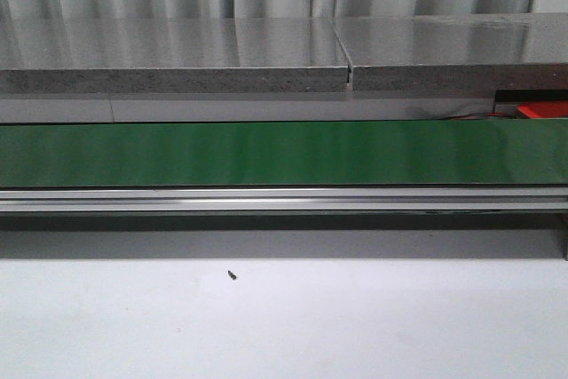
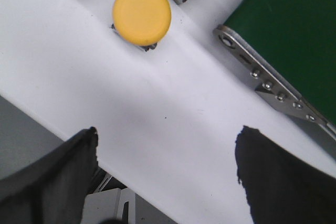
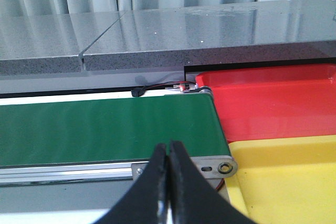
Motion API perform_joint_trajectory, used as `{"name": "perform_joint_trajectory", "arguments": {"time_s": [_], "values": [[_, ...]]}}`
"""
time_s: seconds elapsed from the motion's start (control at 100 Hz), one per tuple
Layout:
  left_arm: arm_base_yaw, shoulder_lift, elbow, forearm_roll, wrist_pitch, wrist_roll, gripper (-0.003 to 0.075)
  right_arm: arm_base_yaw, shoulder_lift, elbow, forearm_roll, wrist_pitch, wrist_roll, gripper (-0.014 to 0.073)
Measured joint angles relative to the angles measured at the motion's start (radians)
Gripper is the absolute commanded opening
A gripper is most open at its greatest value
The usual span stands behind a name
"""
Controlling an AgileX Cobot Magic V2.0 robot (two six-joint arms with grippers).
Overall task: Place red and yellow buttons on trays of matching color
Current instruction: 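Move the left gripper down onto a yellow push-button and close it, then lift the yellow button with the left gripper and set it on the belt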
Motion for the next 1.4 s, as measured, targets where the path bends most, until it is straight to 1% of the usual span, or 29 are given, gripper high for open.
{"name": "perform_joint_trajectory", "arguments": {"time_s": [0.54,1.02,1.12,1.31,1.4], "values": [[0.0,0.207,-0.143,0.038,0.055,-0.022,0.0513,0.0,0.0,0.0,0.0,0.0,0.0,-0.0067],[0.0,0.376,-0.245,0.049,0.066,-0.035,0.051,0.0,0.0,0.0,0.0,0.0,0.0,-0.0067],[0.0,0.391,-0.249,0.05,0.054,-0.037,0.0461,0.0,0.0,0.0,0.0,0.0,0.0,-0.0067],[0.0,0.428,-0.252,0.051,0.046,-0.038,0.0324,0.0,0.0,0.0,0.0,0.0,0.0,-0.0067],[0.0,0.437,-0.252,0.053,0.038,-0.038,0.0282,0.0,0.0,0.0,0.0,0.0,0.0,-0.0067]]}}
